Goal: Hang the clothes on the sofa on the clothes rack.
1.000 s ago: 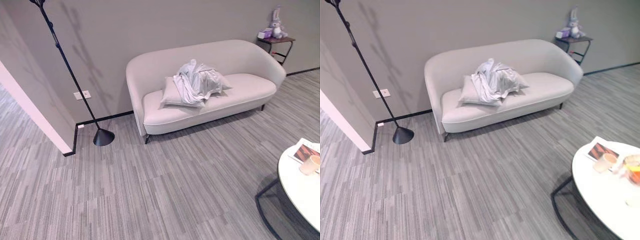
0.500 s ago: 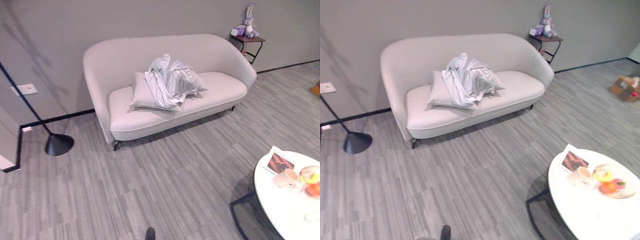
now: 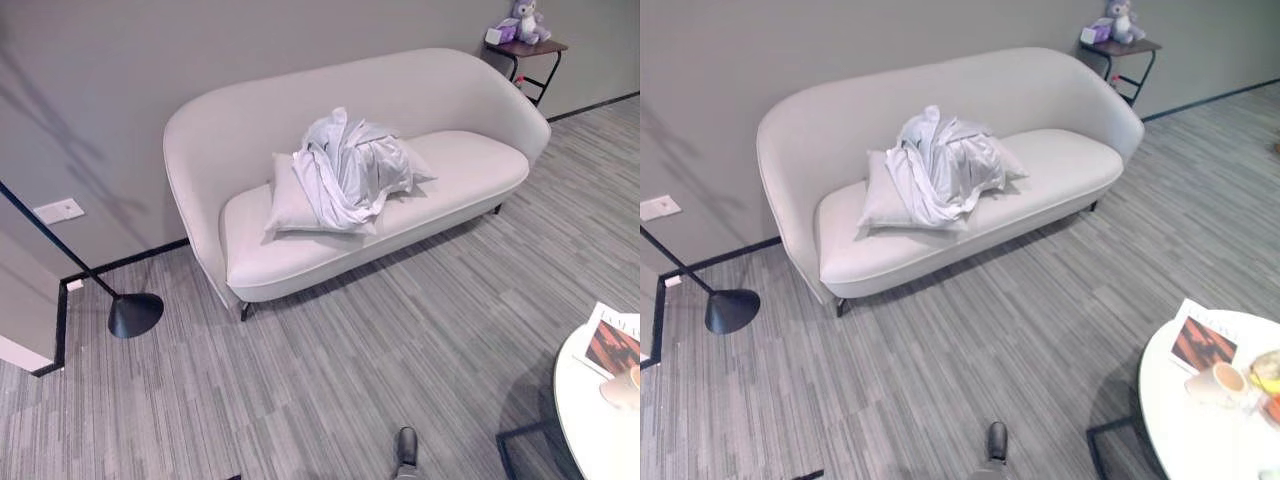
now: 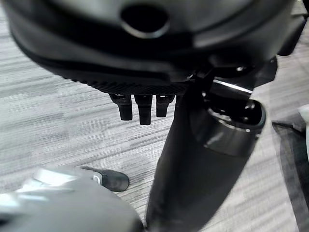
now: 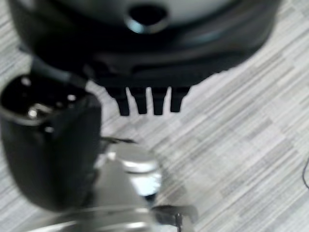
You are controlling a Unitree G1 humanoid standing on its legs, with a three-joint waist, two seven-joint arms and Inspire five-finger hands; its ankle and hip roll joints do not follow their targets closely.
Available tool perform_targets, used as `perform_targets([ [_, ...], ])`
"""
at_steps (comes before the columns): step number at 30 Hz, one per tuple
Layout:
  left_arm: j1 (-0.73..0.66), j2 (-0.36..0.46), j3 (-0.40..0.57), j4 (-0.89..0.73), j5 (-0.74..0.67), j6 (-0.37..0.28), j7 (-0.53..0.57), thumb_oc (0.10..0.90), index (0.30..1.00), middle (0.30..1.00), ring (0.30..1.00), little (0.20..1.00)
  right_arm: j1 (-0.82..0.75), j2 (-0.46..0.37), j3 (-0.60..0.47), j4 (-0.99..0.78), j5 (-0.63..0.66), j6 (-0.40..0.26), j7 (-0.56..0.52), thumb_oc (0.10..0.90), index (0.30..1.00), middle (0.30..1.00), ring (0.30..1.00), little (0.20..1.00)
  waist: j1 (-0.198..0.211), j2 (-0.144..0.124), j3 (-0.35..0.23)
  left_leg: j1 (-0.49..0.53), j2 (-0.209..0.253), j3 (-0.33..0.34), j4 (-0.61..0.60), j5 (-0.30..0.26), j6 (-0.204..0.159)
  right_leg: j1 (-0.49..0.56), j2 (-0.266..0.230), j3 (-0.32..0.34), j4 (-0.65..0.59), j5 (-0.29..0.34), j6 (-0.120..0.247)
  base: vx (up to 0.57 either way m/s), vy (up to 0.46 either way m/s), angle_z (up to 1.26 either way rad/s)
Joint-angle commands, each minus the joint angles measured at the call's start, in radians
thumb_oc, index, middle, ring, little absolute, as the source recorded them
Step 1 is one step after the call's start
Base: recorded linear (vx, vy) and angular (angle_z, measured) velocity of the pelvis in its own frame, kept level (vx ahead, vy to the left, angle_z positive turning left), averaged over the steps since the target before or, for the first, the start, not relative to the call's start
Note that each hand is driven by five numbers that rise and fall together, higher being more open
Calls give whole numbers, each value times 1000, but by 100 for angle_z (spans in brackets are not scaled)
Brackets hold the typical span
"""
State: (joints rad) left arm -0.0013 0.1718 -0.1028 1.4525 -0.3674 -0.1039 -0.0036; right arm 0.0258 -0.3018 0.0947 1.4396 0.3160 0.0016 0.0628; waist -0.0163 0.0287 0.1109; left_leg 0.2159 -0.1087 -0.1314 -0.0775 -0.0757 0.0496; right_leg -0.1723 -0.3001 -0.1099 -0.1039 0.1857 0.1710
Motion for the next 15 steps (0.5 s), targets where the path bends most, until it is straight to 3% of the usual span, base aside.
perform_targets([
  [1,-17,-9,1,2,56,-21,4,800,900,900,900,900,-56,25,22,7,-60,-8,35,800,900,900,900,900,26,-28,-19,41,101,29,-10,-85,-89,18,-57,17,27,72,58,248,-267,33],
  [3,-10,-10,1,1,66,-23,6,800,900,900,900,900,-56,28,34,3,-68,-13,37,800,900,900,900,900,26,-33,-23,55,122,27,-10,-92,-100,25,-52,17,49,69,63,355,-453,49],
  [4,-6,-11,8,-6,51,-27,29,800,900,900,900,900,-74,28,56,-5,-87,-14,28,800,900,900,900,900,31,-34,-38,65,198,19,-10,-84,-125,-1,0,37,121,13,42,347,-500,42],
  [5,-6,-12,8,-6,51,-27,29,800,900,900,900,900,-74,27,57,-5,-87,-14,28,800,900,900,900,900,31,-31,-38,66,201,20,-10,-85,-126,-3,3,37,125,10,41,296,-513,20],
  [6,-9,-18,2,-17,43,-34,37,800,900,900,900,900,-83,23,70,-11,-93,-20,17,800,900,900,900,900,33,-20,-38,60,244,19,-10,-62,-137,-11,34,34,159,-23,27,102,-274,11],
  [9,-19,-46,-26,-45,28,-48,61,800,900,900,900,900,-123,10,114,-42,-116,-30,-14,800,900,900,900,900,36,2,-37,-18,296,-12,84,61,-156,29,92,-1,146,-66,-12,97,-367,-2],
  [10,-22,-51,-29,-56,15,-50,61,800,900,900,900,900,-127,9,134,-61,-130,-37,-24,800,900,900,900,900,44,-2,-35,-52,301,-18,146,102,-157,54,108,-10,122,-80,-29,185,-491,3],
  [11,-28,-30,-38,-82,19,-47,58,800,900,900,900,900,-198,-28,165,-167,-130,-43,-50,800,900,900,900,900,63,-22,-19,-126,312,-4,288,183,-158,120,124,-46,75,-100,-57,150,-368,20],
  [12,-28,-29,-38,-82,19,-47,58,800,900,900,900,900,-198,-28,165,-167,-130,-43,-50,800,900,900,900,900,61,-24,-21,-129,310,-6,287,185,-158,118,121,-47,75,-99,-57,123,-351,30],
  [13,-25,-30,-37,-100,12,-43,73,800,900,900,900,900,-174,-7,198,-251,-148,-46,-56,800,900,900,900,900,62,-34,-6,-169,322,40,362,213,-150,141,124,-52,66,-109,-73,79,-303,43],
  [14,-11,-28,-36,-135,23,-45,84,800,900,900,900,900,-126,-18,227,-461,-204,-45,-76,800,900,900,900,900,57,-53,17,-221,352,138,447,211,-131,179,133,-61,58,-138,-97,123,-355,43],
  [15,-10,-29,-38,-150,21,-46,87,800,900,900,900,900,-108,-35,223,-537,-221,-38,-87,800,900,900,900,900,61,-51,25,-242,338,167,452,170,-124,199,137,-70,54,-152,-101,103,-247,45],
])
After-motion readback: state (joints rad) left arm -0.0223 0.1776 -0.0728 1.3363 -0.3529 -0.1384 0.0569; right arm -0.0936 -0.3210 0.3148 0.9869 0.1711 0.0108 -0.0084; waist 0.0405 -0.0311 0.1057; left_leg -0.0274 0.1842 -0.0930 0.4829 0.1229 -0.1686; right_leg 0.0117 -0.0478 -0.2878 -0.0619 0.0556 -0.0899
